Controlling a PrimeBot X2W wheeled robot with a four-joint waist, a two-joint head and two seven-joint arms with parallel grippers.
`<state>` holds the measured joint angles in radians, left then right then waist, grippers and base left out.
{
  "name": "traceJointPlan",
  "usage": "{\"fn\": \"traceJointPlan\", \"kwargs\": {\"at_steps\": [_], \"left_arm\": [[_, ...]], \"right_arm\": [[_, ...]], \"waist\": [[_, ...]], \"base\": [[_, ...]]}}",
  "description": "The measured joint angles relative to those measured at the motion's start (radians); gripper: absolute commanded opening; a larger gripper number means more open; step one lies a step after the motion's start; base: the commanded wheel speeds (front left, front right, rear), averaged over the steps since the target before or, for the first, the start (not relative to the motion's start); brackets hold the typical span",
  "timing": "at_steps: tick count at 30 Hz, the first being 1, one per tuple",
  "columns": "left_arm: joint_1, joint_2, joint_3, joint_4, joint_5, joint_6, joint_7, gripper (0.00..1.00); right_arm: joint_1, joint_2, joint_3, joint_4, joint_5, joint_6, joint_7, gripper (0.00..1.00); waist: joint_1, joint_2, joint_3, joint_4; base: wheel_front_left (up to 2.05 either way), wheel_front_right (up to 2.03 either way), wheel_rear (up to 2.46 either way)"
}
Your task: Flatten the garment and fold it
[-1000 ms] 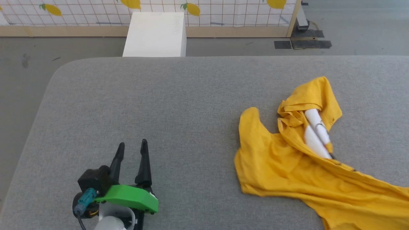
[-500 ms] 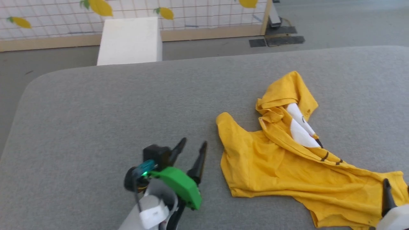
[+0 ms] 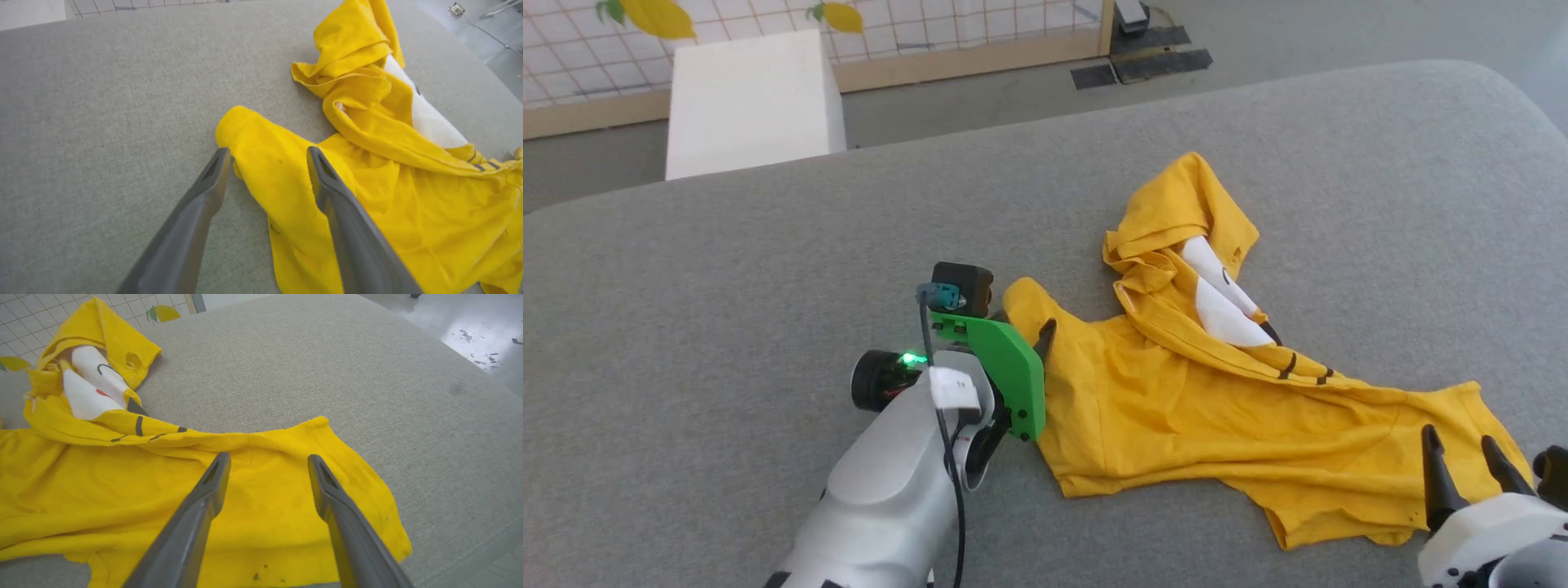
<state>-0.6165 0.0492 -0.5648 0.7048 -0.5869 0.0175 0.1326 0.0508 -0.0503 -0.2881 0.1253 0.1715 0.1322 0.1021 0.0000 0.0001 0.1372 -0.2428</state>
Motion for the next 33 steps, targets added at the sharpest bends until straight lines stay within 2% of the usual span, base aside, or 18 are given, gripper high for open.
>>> {"fn": "traceJointPlan", "kwargs": {"at_steps": [4,6,7,8,9,14,16,19,25,28,32,33], "left_arm": [[-0.043,-0.001,-0.060,0.126,-0.015,0.051,0.141,1.00],[-0.061,0.001,-0.083,0.148,-0.024,0.046,0.201,1.00],[-0.072,0.003,-0.086,0.146,-0.048,0.030,0.228,0.80],[-0.075,0.004,-0.083,0.137,-0.083,0.021,0.232,0.33],[-0.076,0.005,-0.087,0.132,-0.089,0.014,0.225,0.00],[-0.052,0.004,-0.057,0.120,-0.097,0.018,0.070,0.00],[-0.032,0.018,-0.030,0.105,-0.109,0.027,0.012,0.00],[0.011,0.070,0.016,0.065,-0.129,0.045,-0.063,0.00],[0.153,0.192,0.099,-0.044,-0.154,0.127,-0.100,0.00],[0.234,0.228,0.131,-0.119,-0.182,0.167,-0.108,0.00],[0.329,0.246,0.171,-0.212,-0.204,0.226,-0.128,0.00],[0.346,0.249,0.175,-0.230,-0.204,0.233,-0.141,0.95]], "right_arm": [[-0.014,0.000,0.027,-0.002,0.011,0.000,0.000,1.00],[-0.016,0.000,0.039,-0.002,0.020,0.000,0.000,1.00],[-0.016,0.000,0.044,-0.002,0.025,0.000,-0.001,1.00],[-0.016,0.000,0.045,-0.002,0.027,0.000,-0.001,1.00],[-0.016,0.000,0.045,-0.003,0.027,0.000,-0.001,1.00],[-0.015,0.000,0.046,-0.024,0.025,0.000,-0.003,1.00],[-0.015,0.000,0.044,-0.038,0.021,0.000,-0.007,1.00],[-0.015,-0.001,0.050,-0.069,0.004,0.000,-0.007,1.00],[-0.015,0.000,0.145,-0.133,-0.067,0.000,0.007,1.00],[-0.028,0.000,0.202,-0.142,-0.103,0.000,0.031,1.00],[-0.063,0.000,0.261,-0.132,-0.137,0.000,0.076,1.00],[-0.070,-0.001,0.269,-0.126,-0.140,0.000,0.086,1.00]], "waist": [[0.0000,0.0000,0.021,-0.022],[0.0000,0.0000,0.029,-0.030],[0.0000,0.0000,0.032,-0.033],[0.0000,0.0000,0.035,-0.034],[0.0000,0.0000,0.036,-0.033],[0.0000,0.0000,0.033,-0.006],[0.0000,0.0000,0.030,0.010],[0.0000,0.0000,0.025,0.044],[0.0000,0.0000,0.015,0.121],[0.0000,0.0000,0.012,0.159],[0.0000,0.0000,0.009,0.210],[0.0000,-0.0001,0.009,0.219]], "base": [[0.00,0.00,0.00],[0.00,0.00,0.00],[0.00,0.00,0.00],[0.00,0.00,0.00],[0.00,0.00,0.00],[0.00,0.00,0.00],[0.00,0.00,0.00],[0.00,0.00,0.00],[0.00,0.00,0.00],[0.00,0.00,0.00],[0.00,0.00,0.00],[0.00,0.00,0.00]]}}
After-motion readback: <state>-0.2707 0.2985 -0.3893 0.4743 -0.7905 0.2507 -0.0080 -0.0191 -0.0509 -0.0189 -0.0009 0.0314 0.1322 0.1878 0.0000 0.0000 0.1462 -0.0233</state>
